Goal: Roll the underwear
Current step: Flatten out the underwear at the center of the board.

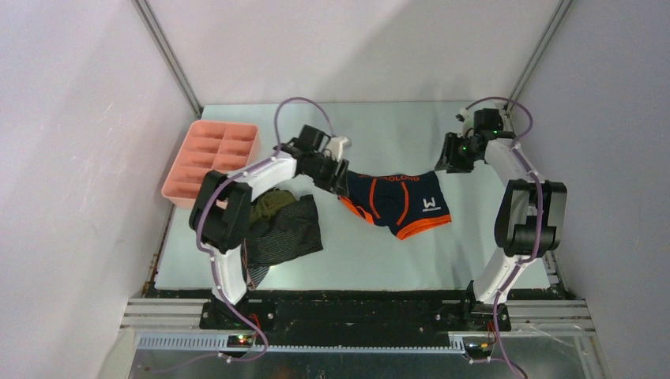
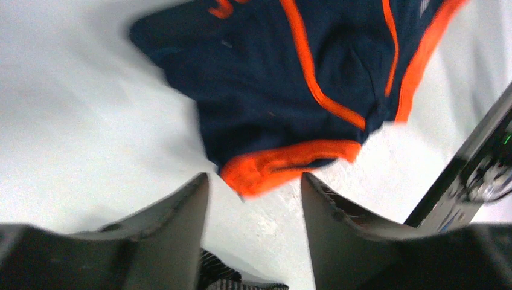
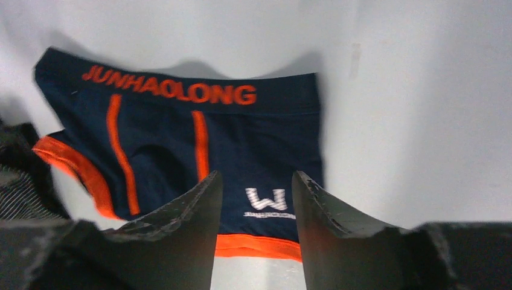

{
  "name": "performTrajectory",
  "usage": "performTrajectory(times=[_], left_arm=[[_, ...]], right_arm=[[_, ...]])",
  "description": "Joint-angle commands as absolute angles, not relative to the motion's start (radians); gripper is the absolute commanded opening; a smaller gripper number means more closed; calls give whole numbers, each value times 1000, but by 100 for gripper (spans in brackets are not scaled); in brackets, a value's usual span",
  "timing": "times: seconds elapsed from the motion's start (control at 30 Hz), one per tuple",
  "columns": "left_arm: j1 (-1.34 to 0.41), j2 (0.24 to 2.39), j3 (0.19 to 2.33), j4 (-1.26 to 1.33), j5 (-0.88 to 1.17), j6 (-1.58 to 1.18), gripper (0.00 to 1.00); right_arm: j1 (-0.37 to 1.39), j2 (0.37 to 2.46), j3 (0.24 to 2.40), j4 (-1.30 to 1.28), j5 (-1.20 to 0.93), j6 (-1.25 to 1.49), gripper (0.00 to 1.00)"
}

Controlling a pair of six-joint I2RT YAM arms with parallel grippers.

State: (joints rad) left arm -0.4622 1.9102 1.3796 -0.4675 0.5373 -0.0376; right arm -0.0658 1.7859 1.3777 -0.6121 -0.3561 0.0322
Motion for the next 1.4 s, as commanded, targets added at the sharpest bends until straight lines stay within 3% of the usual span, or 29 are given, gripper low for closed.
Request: performTrajectory(times=[0.0,0.1,0.33,0.8,1.1,1.27,1.33,1.37], left_arm=[[-373,1920,1485,-425,486,-237,67],[-359,2016,1552,-415,452,-328,73],[-356,2187,1655,-337,441,-493,72],[-359,2322,1686,-266,511,-601,48],[-354,2290,1637,-283,565,-585,39],[-365,2308,1627,-246,640,-585,21],[-368,2309,1627,-226,666,-584,12],[-369,2306,1627,-214,671,-584,5]], right_arm=[[-53,1776,1372,-569,-354,29,54],[-52,1861,1428,-578,-367,12,55],[-41,2039,1574,-607,-348,-49,60],[-31,2159,1669,-642,-322,-74,49],[-38,2117,1601,-649,-337,-75,52],[-38,2128,1573,-640,-337,-90,42],[-37,2137,1581,-636,-341,-95,31],[-36,2140,1587,-635,-351,-100,17]])
